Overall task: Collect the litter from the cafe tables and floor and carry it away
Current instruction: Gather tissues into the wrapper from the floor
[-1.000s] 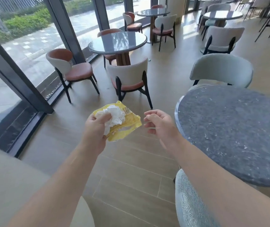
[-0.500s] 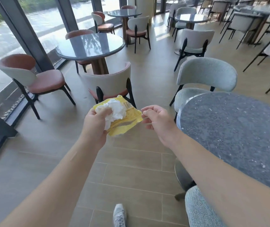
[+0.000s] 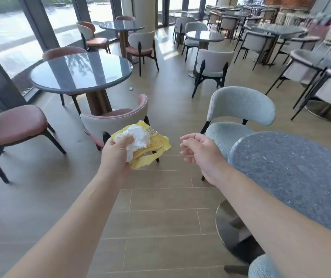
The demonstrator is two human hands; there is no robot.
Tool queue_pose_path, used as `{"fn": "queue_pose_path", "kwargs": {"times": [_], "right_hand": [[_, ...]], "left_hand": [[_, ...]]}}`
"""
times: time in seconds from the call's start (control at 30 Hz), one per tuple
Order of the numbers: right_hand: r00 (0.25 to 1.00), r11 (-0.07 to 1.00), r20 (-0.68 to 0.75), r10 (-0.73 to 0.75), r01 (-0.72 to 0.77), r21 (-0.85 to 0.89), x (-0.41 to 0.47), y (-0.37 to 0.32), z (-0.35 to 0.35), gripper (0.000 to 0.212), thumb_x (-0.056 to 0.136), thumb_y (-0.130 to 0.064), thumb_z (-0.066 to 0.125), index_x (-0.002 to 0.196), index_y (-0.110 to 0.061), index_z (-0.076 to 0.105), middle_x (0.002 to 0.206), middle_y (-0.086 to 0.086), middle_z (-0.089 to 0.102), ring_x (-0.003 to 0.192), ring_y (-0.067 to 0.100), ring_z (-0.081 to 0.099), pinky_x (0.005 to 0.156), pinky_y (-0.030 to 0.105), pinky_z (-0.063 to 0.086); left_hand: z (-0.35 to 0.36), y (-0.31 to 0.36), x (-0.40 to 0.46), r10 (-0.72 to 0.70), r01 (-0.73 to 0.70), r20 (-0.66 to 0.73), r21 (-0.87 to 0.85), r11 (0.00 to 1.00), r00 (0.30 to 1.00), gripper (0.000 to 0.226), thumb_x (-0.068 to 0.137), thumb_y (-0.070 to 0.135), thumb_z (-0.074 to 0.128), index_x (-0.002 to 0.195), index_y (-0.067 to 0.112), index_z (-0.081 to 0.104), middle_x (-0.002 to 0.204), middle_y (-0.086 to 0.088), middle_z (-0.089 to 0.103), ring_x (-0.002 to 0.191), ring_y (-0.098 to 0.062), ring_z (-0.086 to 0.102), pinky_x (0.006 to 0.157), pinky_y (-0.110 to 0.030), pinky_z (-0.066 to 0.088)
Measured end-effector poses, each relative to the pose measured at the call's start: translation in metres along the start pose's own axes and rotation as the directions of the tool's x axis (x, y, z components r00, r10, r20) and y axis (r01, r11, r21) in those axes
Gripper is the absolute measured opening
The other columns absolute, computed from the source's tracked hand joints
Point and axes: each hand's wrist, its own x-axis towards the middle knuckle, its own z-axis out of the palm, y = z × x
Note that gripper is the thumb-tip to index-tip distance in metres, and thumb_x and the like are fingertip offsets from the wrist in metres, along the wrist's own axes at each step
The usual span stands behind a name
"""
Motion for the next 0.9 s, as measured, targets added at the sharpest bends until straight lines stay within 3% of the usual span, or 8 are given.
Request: {"fn": "queue_pose_path", "kwargs": {"times": [0.3, 0.47, 0.53, 0.63, 0.73, 0.8, 0.9], "right_hand": [[0.998, 1.0, -0.07, -0.006, 0.008, 0.027, 0.076, -0.004, -0.011, 0.011, 0.085, -0.018, 0.058, 0.088, -0.02, 0.069, 0.087, 0.0, 0.067, 0.074, 0.014, 0.063, 0.063, 0.027, 0.05], [0.997, 0.998, -0.072, -0.009, 0.014, 0.067, 0.146, -0.005, -0.024, 0.011, 0.089, -0.016, 0.058, 0.089, -0.018, 0.069, 0.084, -0.002, 0.067, 0.07, 0.01, 0.062, 0.059, 0.024, 0.05], [0.997, 0.997, -0.072, -0.012, 0.018, 0.078, 0.18, -0.011, -0.033, 0.012, 0.089, -0.015, 0.058, 0.089, -0.017, 0.069, 0.084, -0.001, 0.067, 0.073, 0.012, 0.061, 0.059, 0.024, 0.05], [0.996, 0.994, -0.092, -0.022, 0.031, 0.104, 0.235, -0.029, -0.058, 0.013, 0.09, -0.014, 0.057, 0.088, -0.019, 0.069, 0.085, -0.001, 0.067, 0.076, 0.014, 0.061, 0.063, 0.027, 0.05], [0.993, 0.991, -0.117, -0.035, 0.049, 0.125, 0.287, -0.053, -0.088, 0.014, 0.092, -0.013, 0.054, 0.091, -0.017, 0.068, 0.09, 0.003, 0.065, 0.077, 0.016, 0.062, 0.065, 0.029, 0.051], [0.993, 0.989, -0.104, -0.054, 0.067, 0.13, 0.316, -0.065, -0.103, 0.014, 0.092, -0.013, 0.054, 0.092, -0.017, 0.068, 0.089, 0.003, 0.065, 0.077, 0.016, 0.061, 0.065, 0.029, 0.051], [0.995, 0.987, -0.063, -0.075, 0.083, 0.14, 0.353, -0.075, -0.115, 0.011, 0.092, -0.017, 0.056, 0.092, -0.018, 0.067, 0.09, 0.004, 0.064, 0.077, 0.016, 0.061, 0.066, 0.03, 0.051]], "left_hand": [[0.056, 0.023, 0.082, 0.032, -0.049, 0.172, 0.097, 0.994, 0.985, 0.032, 0.09, 0.005, 0.058, 0.119, 0.013, 0.068, 0.104, -0.008, 0.079, 0.089, -0.027, 0.078, 0.061, -0.04, 0.06], [0.101, 0.022, 0.136, 0.014, -0.044, 0.172, 0.172, 0.984, 0.985, 0.038, 0.091, 0.002, 0.059, 0.129, 0.006, 0.061, 0.121, -0.018, 0.073, 0.107, -0.039, 0.072, 0.085, -0.065, 0.057], [0.124, 0.022, 0.161, -0.003, -0.03, 0.162, 0.202, 0.979, 0.987, 0.035, 0.092, 0.003, 0.059, 0.127, 0.008, 0.061, 0.129, -0.017, 0.069, 0.107, -0.04, 0.072, 0.087, -0.072, 0.053], [0.164, 0.025, 0.202, -0.009, -0.028, 0.179, 0.2, 0.979, 0.984, 0.025, 0.095, 0.002, 0.057, 0.116, 0.013, 0.062, 0.152, -0.004, 0.053, 0.112, -0.036, 0.07, 0.087, -0.075, 0.05], [0.2, 0.029, 0.24, -0.015, -0.015, 0.172, 0.174, 0.985, 0.985, 0.023, 0.096, 0.001, 0.057, 0.115, 0.014, 0.061, 0.161, -0.005, 0.041, 0.119, -0.037, 0.067, 0.091, -0.071, 0.051], [0.219, 0.03, 0.261, -0.017, -0.011, 0.16, 0.17, 0.985, 0.987, 0.026, 0.096, 0.002, 0.059, 0.12, 0.012, 0.06, 0.157, -0.01, 0.047, 0.118, -0.04, 0.066, 0.091, -0.066, 0.054], [0.24, 0.028, 0.288, -0.022, 0.001, 0.113, 0.183, 0.983, 0.993, 0.036, 0.095, 0.003, 0.06, 0.131, 0.005, 0.056, 0.135, -0.022, 0.064, 0.112, -0.046, 0.067, 0.09, -0.063, 0.054]]}}
